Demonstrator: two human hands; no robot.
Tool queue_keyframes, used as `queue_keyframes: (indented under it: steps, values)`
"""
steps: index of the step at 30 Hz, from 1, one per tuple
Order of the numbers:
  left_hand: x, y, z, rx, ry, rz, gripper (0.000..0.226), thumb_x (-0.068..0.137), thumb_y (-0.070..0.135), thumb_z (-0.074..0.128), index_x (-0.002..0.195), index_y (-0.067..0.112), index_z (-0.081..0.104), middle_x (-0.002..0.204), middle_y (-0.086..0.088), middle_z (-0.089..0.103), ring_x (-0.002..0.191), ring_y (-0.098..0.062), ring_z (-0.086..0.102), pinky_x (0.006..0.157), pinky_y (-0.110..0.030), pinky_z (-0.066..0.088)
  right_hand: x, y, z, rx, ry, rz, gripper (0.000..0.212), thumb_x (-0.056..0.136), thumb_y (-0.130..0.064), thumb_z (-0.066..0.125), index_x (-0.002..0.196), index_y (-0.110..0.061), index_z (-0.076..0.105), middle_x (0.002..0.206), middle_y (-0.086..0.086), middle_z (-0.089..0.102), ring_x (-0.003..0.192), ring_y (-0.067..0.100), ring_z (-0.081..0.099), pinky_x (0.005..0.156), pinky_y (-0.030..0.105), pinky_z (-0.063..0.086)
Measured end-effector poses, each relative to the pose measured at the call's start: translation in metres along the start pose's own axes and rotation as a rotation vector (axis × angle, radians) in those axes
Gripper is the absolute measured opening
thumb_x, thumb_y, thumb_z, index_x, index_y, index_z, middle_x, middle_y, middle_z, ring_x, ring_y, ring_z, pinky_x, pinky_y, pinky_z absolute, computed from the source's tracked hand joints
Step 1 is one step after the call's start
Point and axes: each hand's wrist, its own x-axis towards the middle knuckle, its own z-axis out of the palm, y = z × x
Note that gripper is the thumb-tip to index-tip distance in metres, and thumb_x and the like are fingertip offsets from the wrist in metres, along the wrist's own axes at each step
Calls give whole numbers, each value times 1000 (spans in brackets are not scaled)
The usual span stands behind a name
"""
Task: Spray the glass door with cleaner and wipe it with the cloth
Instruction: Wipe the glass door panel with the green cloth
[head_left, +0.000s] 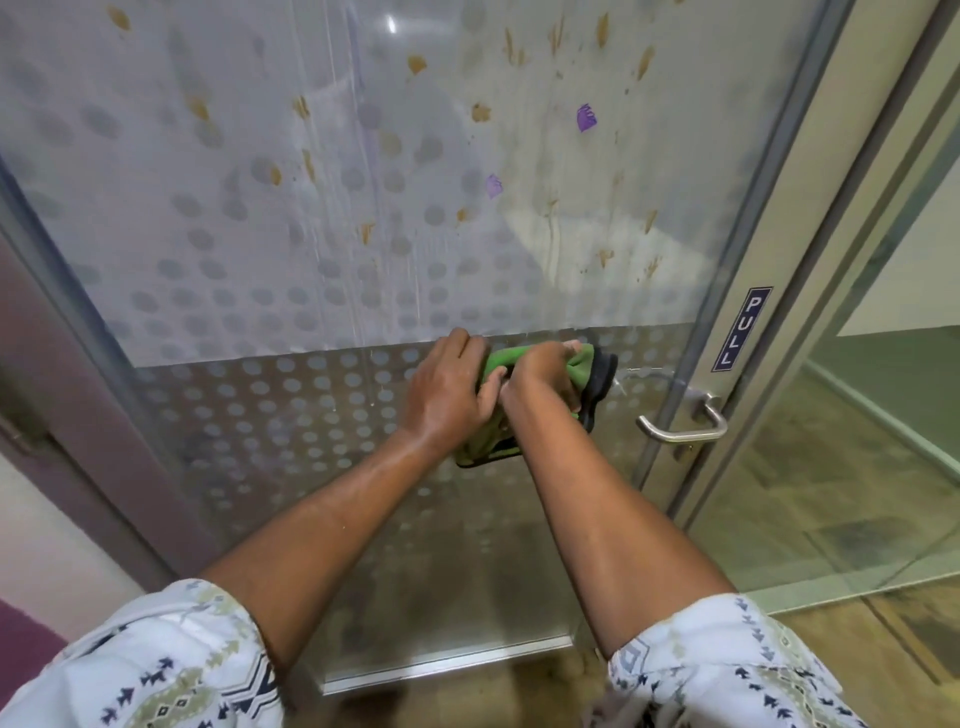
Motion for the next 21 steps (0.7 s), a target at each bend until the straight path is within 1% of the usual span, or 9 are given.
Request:
queue_keyframes:
  steps: [3, 6, 9, 10, 12, 14, 16, 18, 21]
  values:
    - [-3, 0, -4, 45, 44, 67, 28, 94, 33, 65, 103, 6, 66, 95, -10, 60, 85, -27, 57, 66, -39, 47, 8, -28, -1, 38, -15, -11, 102, 96, -73, 34, 162, -2, 3, 169, 20, 15, 151, 43, 27, 123, 58, 25]
    - [-12, -9, -5, 72, 54, 97, 33, 97, 38, 60, 103, 7, 67, 94, -9, 60, 84, -27, 57, 69, -40, 47, 19, -69, -13, -59, -14, -129, 99, 100, -69, 30, 161, 3, 1, 169, 21, 15, 152, 42, 26, 125, 54, 23]
    - [-28, -28, -7, 138, -17, 68, 37, 98, 44, 53, 107, 11, 65, 97, -5, 59, 86, -23, 55, 74, -37, 46, 35, -110, -32, -248, 126, -330, 91, 104, -64, 23, 161, 4, 4, 169, 26, 14, 154, 46, 18, 126, 53, 14]
    - [-35, -36, -9, 170, -34, 62, 37, 98, 45, 52, 109, 11, 65, 99, -5, 59, 87, -23, 55, 76, -36, 44, 40, -120, -40, -313, 172, -390, 88, 105, -63, 22, 162, 2, 6, 168, 28, 13, 154, 47, 18, 125, 53, 13]
    - [-44, -55, -18, 253, -33, 54, 38, 97, 45, 52, 109, 12, 66, 99, -5, 59, 87, -24, 54, 77, -35, 35, 48, -131, -52, -378, 205, -450, 87, 104, -66, 22, 164, -6, 3, 169, 29, 8, 154, 49, 17, 124, 56, 13]
    - [-50, -75, -33, 337, -33, 30, 37, 96, 45, 53, 105, 11, 66, 97, -6, 58, 87, -26, 53, 78, -36, 32, 50, -127, -58, -409, 205, -474, 87, 102, -69, 21, 165, -13, -1, 170, 27, 2, 154, 49, 16, 124, 57, 14]
    - [-56, -94, -51, 406, -44, -10, 37, 95, 45, 52, 101, 10, 65, 98, -9, 56, 89, -29, 53, 79, -41, 34, 46, -111, -57, -440, 169, -508, 87, 102, -70, 22, 165, -17, -5, 171, 23, -2, 156, 47, 12, 124, 56, 13]
    - [-64, -112, -70, 453, -28, -50, 38, 95, 44, 52, 99, 8, 64, 98, -12, 56, 89, -33, 54, 79, -43, 36, 38, -89, -51, -475, 117, -552, 87, 102, -69, 23, 165, -15, -4, 172, 19, -6, 158, 43, 8, 124, 56, 14]
    - [-76, -134, -98, 506, -32, -126, 42, 94, 44, 49, 100, 6, 64, 102, -17, 56, 94, -37, 55, 81, -46, 37, 20, -44, -39, -525, 58, -603, 89, 103, -67, 25, 165, -10, -1, 172, 18, -10, 158, 42, 4, 123, 56, 16]
